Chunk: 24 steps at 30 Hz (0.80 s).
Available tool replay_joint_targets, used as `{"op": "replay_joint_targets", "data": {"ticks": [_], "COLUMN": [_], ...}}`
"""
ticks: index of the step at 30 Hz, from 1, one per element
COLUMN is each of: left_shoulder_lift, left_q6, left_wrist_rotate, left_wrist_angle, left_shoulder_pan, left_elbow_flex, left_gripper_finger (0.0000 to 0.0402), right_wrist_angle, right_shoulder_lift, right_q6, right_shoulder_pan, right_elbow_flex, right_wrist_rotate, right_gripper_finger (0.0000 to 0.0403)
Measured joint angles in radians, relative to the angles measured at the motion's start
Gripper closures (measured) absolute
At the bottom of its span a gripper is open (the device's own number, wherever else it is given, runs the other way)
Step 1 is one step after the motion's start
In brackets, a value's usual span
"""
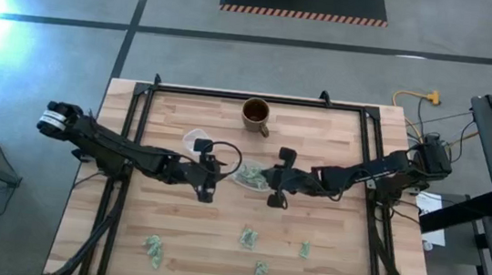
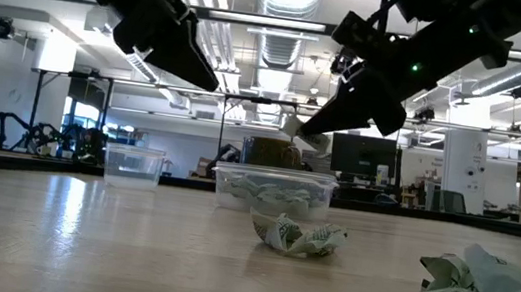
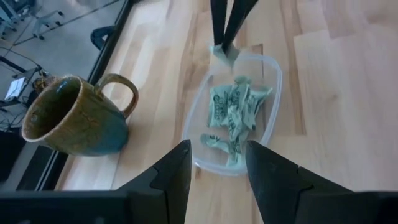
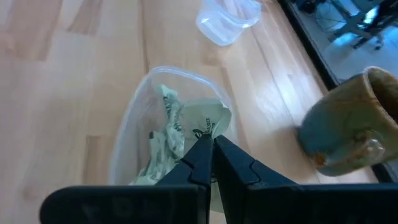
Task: Pick and place Stevia / Truvia into bins
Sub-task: Put the green stevia packet into the transparent container
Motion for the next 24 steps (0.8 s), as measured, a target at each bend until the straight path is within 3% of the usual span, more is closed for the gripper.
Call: {"op": "replay_joint_targets", "data": {"ticks": [5, 13, 18, 24], "left_shoulder_lift": [0.0, 0.0, 0.0, 0.001], "left_q6": [0.0, 0.0, 0.0, 0.0], "left_wrist_rotate": [0.0, 0.0, 0.0, 0.001], "left_wrist_angle": [-0.001, 0.0, 0.0, -0.016], "left_shoulder_pan": [0.0, 0.0, 0.0, 0.0], "left_elbow_flex": [0.0, 0.0, 0.0, -0.002], "left_gripper_finger": [0.0265, 0.0265, 0.0265, 0.0265], "right_wrist_angle": [-0.002, -0.001, -0.034, -0.199], "right_shoulder_lift": [0.0, 0.0, -0.009, -0.037], "right_q6": [0.002, 0.014, -0.001, 0.018], "right_shoulder_pan": [-0.006, -0.007, 0.009, 0.06], "right_elbow_flex": [0.0, 0.0, 0.0, 0.002], "right_wrist_rotate": [-0.053, -0.051, -0.044, -0.201], "right_gripper_finger": [0.0378, 0.0293, 0.0261, 0.0258]}}
